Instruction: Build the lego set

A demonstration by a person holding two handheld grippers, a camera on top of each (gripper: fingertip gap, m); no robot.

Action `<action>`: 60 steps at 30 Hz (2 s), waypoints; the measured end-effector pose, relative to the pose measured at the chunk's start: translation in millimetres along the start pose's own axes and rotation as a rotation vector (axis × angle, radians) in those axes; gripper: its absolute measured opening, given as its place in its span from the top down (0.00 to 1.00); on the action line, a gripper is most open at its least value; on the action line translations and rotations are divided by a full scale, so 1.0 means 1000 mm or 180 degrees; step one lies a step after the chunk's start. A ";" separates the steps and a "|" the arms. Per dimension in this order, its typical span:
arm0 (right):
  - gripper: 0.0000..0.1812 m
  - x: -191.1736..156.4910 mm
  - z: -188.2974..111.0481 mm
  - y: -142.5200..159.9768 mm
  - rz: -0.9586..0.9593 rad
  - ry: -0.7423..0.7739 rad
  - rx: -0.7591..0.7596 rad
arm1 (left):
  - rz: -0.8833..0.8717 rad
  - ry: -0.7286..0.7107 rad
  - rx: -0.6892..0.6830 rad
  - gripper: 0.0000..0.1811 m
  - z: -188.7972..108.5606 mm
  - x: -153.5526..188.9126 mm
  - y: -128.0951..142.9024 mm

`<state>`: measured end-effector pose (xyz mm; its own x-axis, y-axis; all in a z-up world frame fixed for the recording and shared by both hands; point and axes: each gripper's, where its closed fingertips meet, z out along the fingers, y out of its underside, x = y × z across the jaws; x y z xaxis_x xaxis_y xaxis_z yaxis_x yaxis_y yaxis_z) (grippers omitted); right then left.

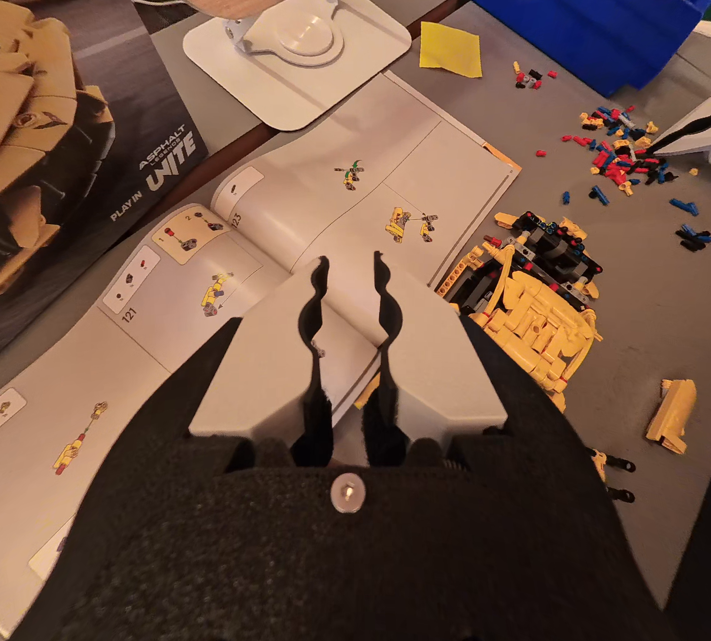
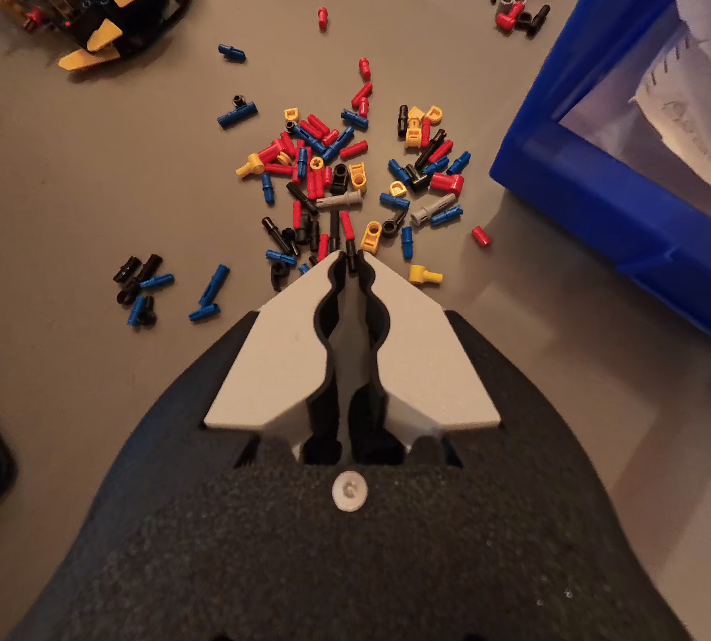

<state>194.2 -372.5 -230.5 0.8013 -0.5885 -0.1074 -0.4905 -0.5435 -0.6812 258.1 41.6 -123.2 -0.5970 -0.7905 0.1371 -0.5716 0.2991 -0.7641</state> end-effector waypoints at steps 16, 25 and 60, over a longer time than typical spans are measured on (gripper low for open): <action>0.98 -0.204 0.022 -0.071 -0.0749 -0.1204 0.0179 | 0.0031 -0.0127 0.0056 0.87 0.007 0.002 -0.001; 0.98 -0.242 0.098 -0.086 -0.1278 -0.0957 -0.0097 | 0.0274 -0.0149 -0.0017 0.87 0.007 0.012 0.005; 0.92 -0.265 0.095 -0.142 -0.0488 -0.0805 0.0942 | -0.0200 -0.0284 0.0568 0.88 -0.052 0.044 0.025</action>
<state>84.3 -83.0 -173.8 0.9343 -0.3286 -0.1381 -0.2691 -0.3962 -0.8778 187.8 42.2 -103.6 -0.5066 -0.8511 0.1378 -0.4925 0.1545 -0.8565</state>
